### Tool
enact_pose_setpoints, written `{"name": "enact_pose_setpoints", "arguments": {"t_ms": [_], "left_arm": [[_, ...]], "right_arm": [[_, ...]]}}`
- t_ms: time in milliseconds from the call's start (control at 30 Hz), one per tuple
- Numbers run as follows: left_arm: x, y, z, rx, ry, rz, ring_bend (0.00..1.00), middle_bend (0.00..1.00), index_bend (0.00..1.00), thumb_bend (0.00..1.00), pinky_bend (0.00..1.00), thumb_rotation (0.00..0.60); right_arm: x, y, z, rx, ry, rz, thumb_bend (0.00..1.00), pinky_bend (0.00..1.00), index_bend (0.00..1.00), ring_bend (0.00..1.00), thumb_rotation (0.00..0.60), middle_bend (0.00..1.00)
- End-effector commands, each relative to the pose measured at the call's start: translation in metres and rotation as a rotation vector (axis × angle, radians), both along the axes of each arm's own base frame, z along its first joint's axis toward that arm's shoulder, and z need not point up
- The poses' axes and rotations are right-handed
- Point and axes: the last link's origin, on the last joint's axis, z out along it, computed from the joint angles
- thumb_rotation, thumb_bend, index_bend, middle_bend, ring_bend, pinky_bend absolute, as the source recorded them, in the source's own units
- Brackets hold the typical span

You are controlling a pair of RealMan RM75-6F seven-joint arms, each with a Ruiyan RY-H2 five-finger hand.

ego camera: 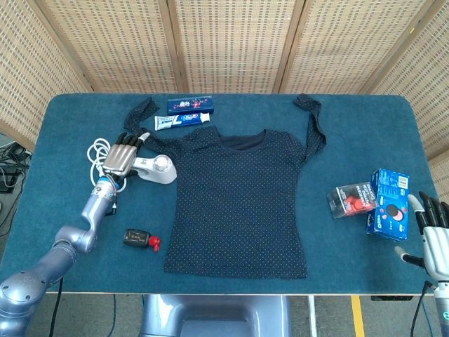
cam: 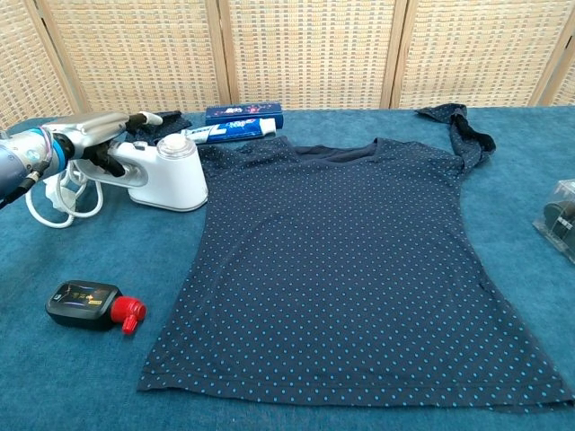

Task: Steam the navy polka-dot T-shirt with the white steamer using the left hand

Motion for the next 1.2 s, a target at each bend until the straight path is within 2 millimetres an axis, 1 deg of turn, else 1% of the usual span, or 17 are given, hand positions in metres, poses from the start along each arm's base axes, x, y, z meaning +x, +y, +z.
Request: {"name": "enact_pose_setpoints", "arguments": {"t_ms": [33,100,233,300,367,433,500,533,600,700,800,933,1067,1200], "left_arm": [[0.001,-0.003,0.006,0.051,-0.006,-0.06,0.4,0.48,0.48,0.59,0.27,0.6],[0.001,-0.005,0.008,0.069,-0.005,-0.087,0.43,0.53,0.58,0.59,0.35,0.6],[0.002,-0.006,0.01,0.08,-0.03,-0.11,0.51,0.57,0.67,0.62,0.46,0.6],[0.003,-0.008,0.012,0.086,-0.028,-0.137,0.57,0.61,0.74,0.65,0.53,0.6],[0.003,-0.01,0.016,0.094,-0.023,-0.17,0.61,0.64,0.81,0.66,0.58,0.6],[0.004,-0.012,0.017,0.098,-0.063,-0.179,0.64,0.68,0.89,0.67,0.64,0.6],[0.004,-0.014,0.02,0.106,-0.086,-0.198,0.68,0.74,0.97,0.69,0.71,0.6],[0.005,-0.015,0.021,0.11,-0.097,-0.206,0.69,0.76,0.99,0.7,0.73,0.6],[0.007,-0.017,0.024,0.117,-0.14,-0.228,0.71,0.79,1.0,0.72,0.76,0.6],[0.011,-0.019,0.028,0.107,-0.177,-0.256,0.73,0.8,1.0,0.73,0.78,0.6],[0.021,-0.02,0.031,0.094,-0.208,-0.306,0.73,0.81,1.0,0.73,0.79,0.6],[0.041,-0.021,0.028,0.068,-0.248,-0.373,0.74,0.82,1.0,0.73,0.8,0.6],[0.068,-0.019,0.014,0.012,-0.276,-0.404,0.77,0.84,1.0,0.73,0.84,0.6],[0.094,-0.017,-0.003,-0.044,-0.259,-0.424,0.8,0.87,1.0,0.73,0.93,0.6]], "right_arm": [[0.0,0.0,0.0,0.001,-0.001,0.001,0.0,0.0,0.0,0.0,0.6,0.0],[0.001,0.0,-0.001,0.003,-0.001,0.003,0.0,0.0,0.0,0.0,0.6,0.0],[0.001,0.001,-0.001,0.004,-0.003,0.005,0.0,0.0,0.0,0.0,0.6,0.0],[0.002,0.001,-0.001,0.0,-0.006,0.008,0.0,0.0,0.0,0.0,0.6,0.0],[0.002,0.001,-0.001,-0.003,-0.005,0.011,0.0,0.0,0.0,0.0,0.6,0.0],[0.003,0.002,-0.001,-0.005,-0.006,0.014,0.0,0.0,0.0,0.0,0.6,0.0],[0.003,0.002,-0.001,-0.004,-0.008,0.017,0.0,0.0,0.0,0.0,0.6,0.0],[0.003,0.002,-0.001,-0.004,-0.007,0.018,0.0,0.0,0.0,0.0,0.6,0.0],[0.004,0.002,-0.001,-0.002,-0.008,0.02,0.0,0.0,0.0,0.0,0.6,0.0],[0.004,0.003,-0.002,0.001,-0.008,0.023,0.0,0.0,0.0,0.0,0.6,0.0],[0.005,0.003,-0.002,0.003,-0.01,0.024,0.0,0.0,0.0,0.0,0.6,0.0],[0.005,0.003,-0.002,0.005,-0.011,0.025,0.0,0.0,0.0,0.0,0.6,0.0],[0.005,0.002,-0.002,0.008,-0.011,0.024,0.0,0.0,0.0,0.0,0.6,0.0],[0.005,0.003,-0.001,0.003,-0.011,0.021,0.0,0.0,0.0,0.0,0.6,0.0]]}}
